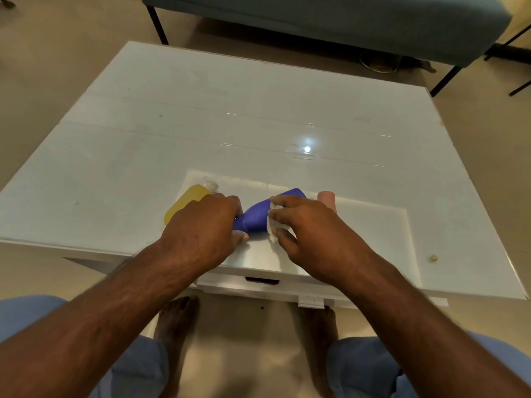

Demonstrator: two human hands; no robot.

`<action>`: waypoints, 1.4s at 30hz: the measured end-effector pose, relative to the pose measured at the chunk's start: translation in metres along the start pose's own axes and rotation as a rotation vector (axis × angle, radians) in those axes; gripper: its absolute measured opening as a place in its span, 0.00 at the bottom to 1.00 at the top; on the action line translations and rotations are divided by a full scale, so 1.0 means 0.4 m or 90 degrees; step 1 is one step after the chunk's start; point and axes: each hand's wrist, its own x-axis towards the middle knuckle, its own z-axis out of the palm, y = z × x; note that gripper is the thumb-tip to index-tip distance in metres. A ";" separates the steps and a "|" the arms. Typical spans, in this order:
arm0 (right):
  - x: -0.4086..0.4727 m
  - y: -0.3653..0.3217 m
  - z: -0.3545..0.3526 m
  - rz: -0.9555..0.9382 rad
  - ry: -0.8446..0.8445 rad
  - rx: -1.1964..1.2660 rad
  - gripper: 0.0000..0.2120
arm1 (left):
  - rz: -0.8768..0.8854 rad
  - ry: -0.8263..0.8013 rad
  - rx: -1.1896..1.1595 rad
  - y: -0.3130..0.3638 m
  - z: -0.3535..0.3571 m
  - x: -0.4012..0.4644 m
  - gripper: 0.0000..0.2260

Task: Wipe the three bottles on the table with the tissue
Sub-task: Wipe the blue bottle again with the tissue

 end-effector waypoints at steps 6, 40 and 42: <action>0.003 0.005 0.009 0.003 0.000 0.015 0.21 | 0.002 0.002 0.003 -0.002 0.004 0.001 0.18; -0.019 -0.037 -0.036 -0.013 -0.039 -0.075 0.16 | 0.003 0.002 0.004 -0.005 0.010 0.003 0.18; -0.019 -0.035 -0.032 0.000 -0.045 -0.047 0.17 | 0.001 -0.002 0.002 -0.005 0.009 0.003 0.18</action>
